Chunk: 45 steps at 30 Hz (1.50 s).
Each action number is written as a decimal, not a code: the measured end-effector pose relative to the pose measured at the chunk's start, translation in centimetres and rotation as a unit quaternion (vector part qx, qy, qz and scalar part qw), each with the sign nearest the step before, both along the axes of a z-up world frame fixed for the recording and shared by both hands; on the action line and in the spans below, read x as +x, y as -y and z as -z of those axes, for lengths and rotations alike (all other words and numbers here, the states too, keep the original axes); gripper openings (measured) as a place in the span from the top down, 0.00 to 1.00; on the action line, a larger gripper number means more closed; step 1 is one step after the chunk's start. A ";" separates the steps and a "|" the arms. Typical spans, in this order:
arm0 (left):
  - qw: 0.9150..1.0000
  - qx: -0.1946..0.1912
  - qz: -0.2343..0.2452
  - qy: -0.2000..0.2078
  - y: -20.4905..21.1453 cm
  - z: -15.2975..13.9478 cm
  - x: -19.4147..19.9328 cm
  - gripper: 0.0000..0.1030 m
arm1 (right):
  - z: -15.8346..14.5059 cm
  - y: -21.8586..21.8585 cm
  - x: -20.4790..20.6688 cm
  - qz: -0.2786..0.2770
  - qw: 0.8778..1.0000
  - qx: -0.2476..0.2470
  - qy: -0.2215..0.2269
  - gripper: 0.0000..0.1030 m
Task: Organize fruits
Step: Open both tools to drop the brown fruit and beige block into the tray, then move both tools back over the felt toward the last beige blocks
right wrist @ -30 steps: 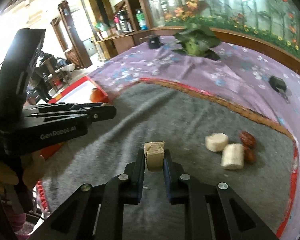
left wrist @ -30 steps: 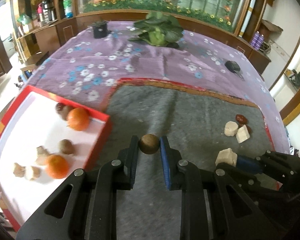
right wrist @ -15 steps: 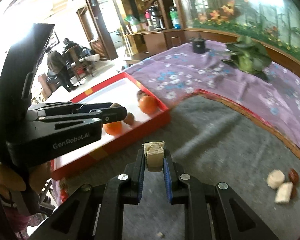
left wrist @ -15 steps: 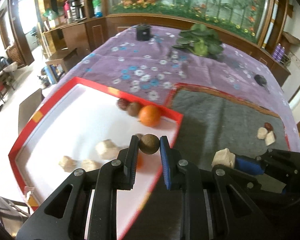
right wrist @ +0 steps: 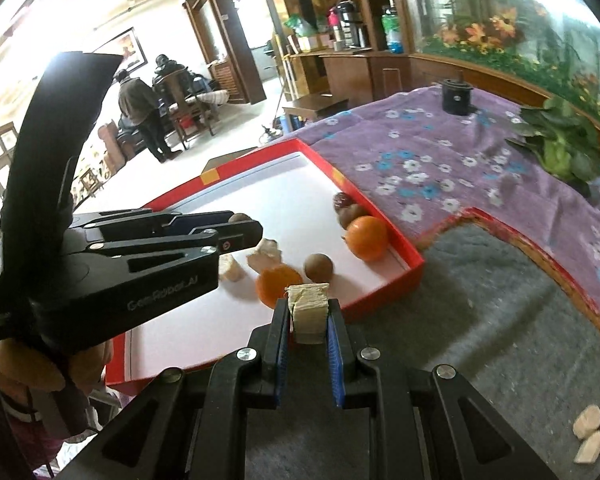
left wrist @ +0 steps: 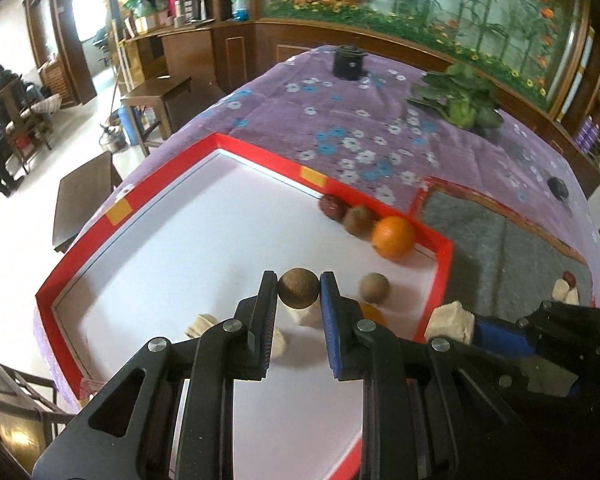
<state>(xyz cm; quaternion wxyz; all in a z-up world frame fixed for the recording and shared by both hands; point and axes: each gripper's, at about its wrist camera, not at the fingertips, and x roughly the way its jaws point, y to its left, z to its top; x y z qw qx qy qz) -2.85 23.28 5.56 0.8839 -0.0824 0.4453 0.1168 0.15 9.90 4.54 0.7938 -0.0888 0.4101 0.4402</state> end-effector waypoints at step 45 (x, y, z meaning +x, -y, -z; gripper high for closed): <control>1.000 0.007 0.010 -0.002 6.2 -0.4 1.0 0.44 | -0.6 8.6 -1.3 0.108 0.994 0.019 0.002 0.60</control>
